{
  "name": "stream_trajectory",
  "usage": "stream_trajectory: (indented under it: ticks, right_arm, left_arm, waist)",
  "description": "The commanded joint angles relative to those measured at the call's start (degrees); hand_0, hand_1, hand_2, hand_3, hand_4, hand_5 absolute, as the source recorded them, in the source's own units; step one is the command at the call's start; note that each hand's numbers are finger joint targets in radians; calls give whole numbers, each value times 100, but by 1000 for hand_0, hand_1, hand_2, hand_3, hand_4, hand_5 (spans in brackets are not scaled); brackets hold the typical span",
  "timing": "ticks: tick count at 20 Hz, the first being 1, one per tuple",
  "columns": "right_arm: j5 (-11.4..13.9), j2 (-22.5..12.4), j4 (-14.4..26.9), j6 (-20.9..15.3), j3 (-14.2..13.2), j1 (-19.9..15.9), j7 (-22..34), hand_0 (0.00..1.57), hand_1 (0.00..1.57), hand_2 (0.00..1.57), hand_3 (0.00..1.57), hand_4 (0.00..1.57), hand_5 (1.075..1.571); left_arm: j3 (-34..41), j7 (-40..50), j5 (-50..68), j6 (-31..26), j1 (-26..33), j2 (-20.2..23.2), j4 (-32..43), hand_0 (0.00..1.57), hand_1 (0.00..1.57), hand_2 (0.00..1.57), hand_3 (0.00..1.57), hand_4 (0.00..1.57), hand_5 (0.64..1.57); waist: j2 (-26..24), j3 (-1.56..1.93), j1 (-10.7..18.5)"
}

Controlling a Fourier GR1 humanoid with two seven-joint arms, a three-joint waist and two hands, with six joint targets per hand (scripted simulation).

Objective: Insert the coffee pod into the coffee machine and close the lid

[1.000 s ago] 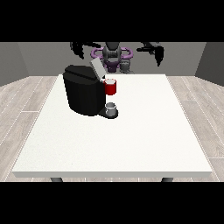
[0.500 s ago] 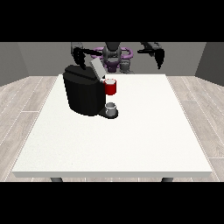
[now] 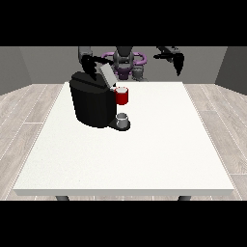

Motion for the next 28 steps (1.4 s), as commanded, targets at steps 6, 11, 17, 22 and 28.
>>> stream_trajectory:
  ticks: [6, 11, 17, 22, 28]
  right_arm:
    - [120, 14, 456, 115, -11, -517, -143, 0, 0, 0, 0, 0, 1571]
    - [267, 70, 564, 22, 33, -654, -273, 0, 0, 0, 0, 0, 1571]
    - [393, 382, 427, -89, 299, -672, -192, 0, 0, 0, 0, 182, 1571]
    - [688, 560, 522, -334, 478, -958, -5, 0, 0, 0, 0, 0, 1571]
    - [880, 353, 675, -305, 397, -1491, 75, 0, 0, 0, 0, 124, 1571]
  left_arm:
    - [-182, -211, -180, 325, -15, 18, -19, 0, 0, 0, 0, 0, 1571]
    - [-147, -11, -9, 296, -105, 92, -48, 0, 0, 0, 0, 0, 1571]
    - [222, -160, 253, -8, -85, 525, 237, 0, 0, 0, 0, 0, 1571]
    - [-75, -287, 30, 209, 69, 268, 281, 0, 0, 0, 0, 158, 1571]
    - [-55, -361, 150, 156, -5, 311, 261, 0, 0, 0, 0, 139, 1571]
  waist:
    - [312, 3, -41]
    - [288, 3, -62]
    - [265, 1, -41]
    - [202, 2, -2]
    - [310, 2, 132]
